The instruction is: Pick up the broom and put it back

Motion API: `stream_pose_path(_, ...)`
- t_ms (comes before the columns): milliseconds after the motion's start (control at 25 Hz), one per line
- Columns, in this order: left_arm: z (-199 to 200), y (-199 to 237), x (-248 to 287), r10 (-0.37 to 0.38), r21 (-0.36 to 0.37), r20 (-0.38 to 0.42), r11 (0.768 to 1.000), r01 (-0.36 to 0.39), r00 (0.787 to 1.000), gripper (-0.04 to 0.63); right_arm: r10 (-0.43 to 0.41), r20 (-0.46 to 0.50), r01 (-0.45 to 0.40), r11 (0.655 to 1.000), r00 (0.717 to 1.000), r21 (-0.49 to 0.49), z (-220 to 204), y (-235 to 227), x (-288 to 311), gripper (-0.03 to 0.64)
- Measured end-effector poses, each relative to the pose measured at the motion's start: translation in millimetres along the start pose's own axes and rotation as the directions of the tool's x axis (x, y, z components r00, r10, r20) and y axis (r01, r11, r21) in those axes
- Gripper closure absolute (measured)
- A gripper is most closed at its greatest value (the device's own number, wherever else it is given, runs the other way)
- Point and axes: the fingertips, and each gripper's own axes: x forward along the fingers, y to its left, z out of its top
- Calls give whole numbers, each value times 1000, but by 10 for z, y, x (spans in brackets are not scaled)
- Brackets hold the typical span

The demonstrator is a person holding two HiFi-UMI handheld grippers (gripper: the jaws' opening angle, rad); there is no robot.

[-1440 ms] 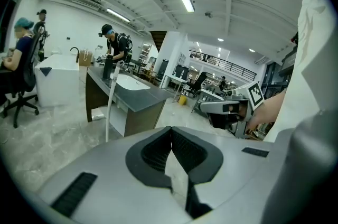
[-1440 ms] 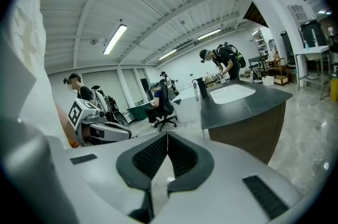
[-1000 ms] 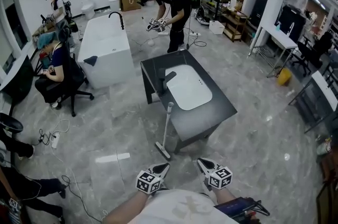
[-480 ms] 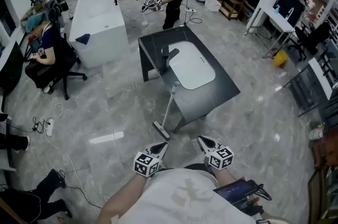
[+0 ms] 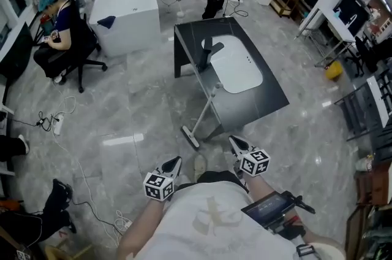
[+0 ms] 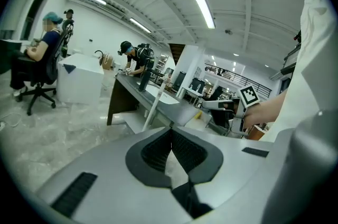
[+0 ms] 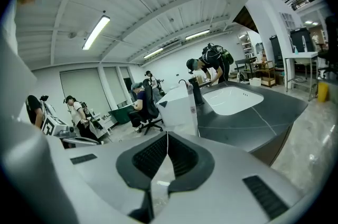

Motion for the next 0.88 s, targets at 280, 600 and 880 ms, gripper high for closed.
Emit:
stream_pose_path(280, 16, 259, -152, 110, -32, 5, 993, -110, 994, 583, -2, 1, 2, 1000, 1000, 14, 96, -147, 409, 598)
stream_pose_path(600, 193, 367, 8, 138, -8, -20, 990, -138, 990, 583, 12, -12, -13, 996, 1000, -86, 200, -229, 823, 600)
stream_pose_path(880, 318, 542, 133, 173, -10, -39, 985, -174, 984, 583, -14, -61, 9, 997, 998, -75, 211, -460, 1084, 600)
